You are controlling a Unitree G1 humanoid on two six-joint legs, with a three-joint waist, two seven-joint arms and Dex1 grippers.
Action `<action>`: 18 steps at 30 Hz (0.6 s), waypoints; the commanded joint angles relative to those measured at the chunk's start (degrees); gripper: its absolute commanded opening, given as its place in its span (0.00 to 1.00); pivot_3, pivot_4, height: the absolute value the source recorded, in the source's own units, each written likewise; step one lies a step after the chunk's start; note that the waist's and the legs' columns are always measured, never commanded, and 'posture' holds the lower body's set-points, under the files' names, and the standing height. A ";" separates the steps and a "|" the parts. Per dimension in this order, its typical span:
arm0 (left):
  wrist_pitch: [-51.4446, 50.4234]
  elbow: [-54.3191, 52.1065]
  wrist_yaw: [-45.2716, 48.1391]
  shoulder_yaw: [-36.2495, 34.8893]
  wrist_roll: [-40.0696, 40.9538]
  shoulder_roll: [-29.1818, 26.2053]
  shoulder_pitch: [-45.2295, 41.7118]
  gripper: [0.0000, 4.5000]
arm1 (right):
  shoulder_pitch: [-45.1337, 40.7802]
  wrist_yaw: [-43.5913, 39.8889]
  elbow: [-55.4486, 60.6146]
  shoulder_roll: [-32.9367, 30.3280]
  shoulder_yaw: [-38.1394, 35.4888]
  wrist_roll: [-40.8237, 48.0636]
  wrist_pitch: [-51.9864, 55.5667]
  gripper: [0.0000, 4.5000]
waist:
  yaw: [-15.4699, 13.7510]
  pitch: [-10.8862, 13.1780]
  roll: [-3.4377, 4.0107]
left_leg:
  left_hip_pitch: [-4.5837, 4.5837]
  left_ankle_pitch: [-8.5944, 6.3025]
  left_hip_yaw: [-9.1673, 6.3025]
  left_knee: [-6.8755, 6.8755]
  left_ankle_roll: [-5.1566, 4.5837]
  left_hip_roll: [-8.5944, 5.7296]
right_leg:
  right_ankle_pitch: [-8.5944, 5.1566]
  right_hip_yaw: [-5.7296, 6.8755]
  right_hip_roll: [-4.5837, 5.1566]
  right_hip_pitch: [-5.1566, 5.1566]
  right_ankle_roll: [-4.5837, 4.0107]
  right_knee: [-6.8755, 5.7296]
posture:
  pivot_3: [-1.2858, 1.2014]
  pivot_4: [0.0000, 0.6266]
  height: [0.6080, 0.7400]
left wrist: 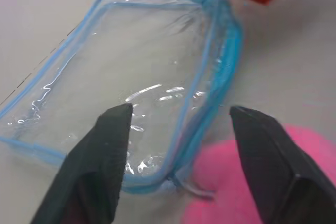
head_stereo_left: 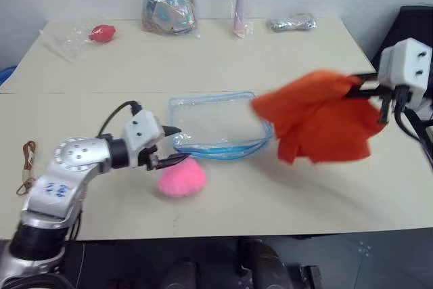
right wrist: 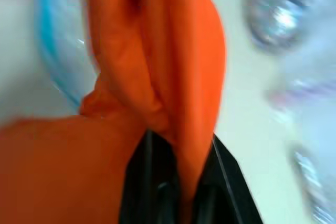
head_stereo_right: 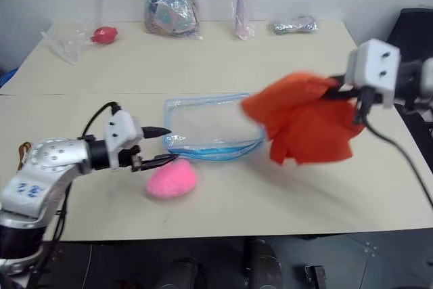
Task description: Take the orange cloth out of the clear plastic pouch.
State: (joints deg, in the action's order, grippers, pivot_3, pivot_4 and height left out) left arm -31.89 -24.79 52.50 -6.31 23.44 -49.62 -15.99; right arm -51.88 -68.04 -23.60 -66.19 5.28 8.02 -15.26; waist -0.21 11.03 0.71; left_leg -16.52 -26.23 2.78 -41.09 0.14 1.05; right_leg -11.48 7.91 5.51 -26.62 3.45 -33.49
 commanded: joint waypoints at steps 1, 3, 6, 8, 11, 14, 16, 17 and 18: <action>-0.84 -1.24 5.13 -7.22 5.02 -4.29 0.97 0.80 | -3.82 10.08 -12.39 -0.67 2.29 -15.30 -20.60 0.00 | 0.13 0.02 0.02 | -0.01 0.00 -0.01 0.04 0.01 0.00 | -0.01 0.02 -0.01 -0.01 -0.01 0.02 | 0.52 0.24 1.00; -3.09 -0.02 7.18 -11.75 8.42 -6.54 1.73 0.80 | -3.65 17.70 -16.35 0.02 2.32 -20.61 -27.89 0.00 | 0.43 0.04 0.06 | -0.08 0.01 0.00 0.03 0.03 0.04 | -0.01 0.02 -0.04 -0.04 -0.01 0.05 | 0.52 0.24 1.00; -4.40 1.14 7.48 -15.50 10.78 -7.35 2.47 0.80 | 0.64 26.99 -17.77 0.68 2.66 -27.08 -36.28 0.00 | 0.89 0.12 0.20 | -0.10 0.01 0.07 0.03 0.03 0.05 | 0.00 0.03 -0.04 -0.05 0.00 0.04 | 0.52 0.24 1.00; -4.38 1.53 6.59 -16.73 10.77 -7.26 2.82 0.80 | 5.79 34.11 -16.73 1.16 3.10 -32.56 -40.46 0.00 | 0.91 0.12 0.19 | -0.10 0.02 0.05 0.03 0.05 0.12 | 0.00 -0.04 -0.05 0.00 0.00 0.04 | 0.52 0.24 1.00; -4.39 0.29 5.92 -17.36 11.22 -6.98 3.98 0.80 | 14.14 37.54 -14.87 2.55 2.76 -33.44 -39.02 0.00 | 0.73 0.12 0.19 | -0.10 0.04 0.03 -0.01 0.09 0.12 | 0.00 -0.17 -0.04 0.02 0.00 -0.02 | 0.52 0.24 1.00; -4.50 -0.67 5.40 -18.19 12.04 -6.65 5.22 0.80 | 20.48 37.02 -13.25 4.54 1.91 -30.79 -34.73 0.00 | 0.81 0.13 0.22 | -0.13 0.04 0.10 -0.05 0.10 0.11 | 0.01 -0.28 -0.03 0.02 0.02 -0.07 | 0.52 0.24 1.00; -4.15 -0.62 5.47 -18.53 12.19 -6.80 6.06 0.80 | 23.68 35.39 -11.28 5.57 1.39 -28.27 -31.71 0.06 | 0.94 0.13 0.23 | -0.12 0.04 0.16 -0.03 0.10 0.16 | 0.01 -0.35 -0.06 0.04 0.02 -0.10 | 0.52 0.24 1.00; -4.00 -0.36 6.06 -18.94 12.55 -6.95 6.57 0.81 | 25.14 34.41 -9.87 6.02 1.05 -26.67 -29.88 0.13 | 1.02 0.13 0.23 | -0.12 0.04 0.16 -0.04 0.10 0.23 | 0.01 -0.34 -0.09 0.06 0.01 -0.10 | 0.52 0.24 1.00; -4.46 -0.03 6.73 -19.31 13.25 -7.24 7.00 0.81 | 26.52 33.04 -8.37 6.40 0.74 -24.71 -27.76 0.17 | 1.06 0.12 0.24 | -0.11 0.04 0.17 -0.04 0.10 0.40 | 0.01 -0.35 -0.10 0.06 0.01 -0.10 | 0.52 0.24 1.00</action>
State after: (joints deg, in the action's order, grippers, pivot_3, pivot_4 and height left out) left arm -36.70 -24.07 58.50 -22.87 35.15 -56.31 -9.45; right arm -26.21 -33.44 -34.99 -60.08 8.23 -20.64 -45.82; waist 0.85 11.15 0.95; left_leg -16.61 -26.19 2.99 -41.13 0.24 1.52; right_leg -11.48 7.54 5.37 -26.56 3.46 -33.59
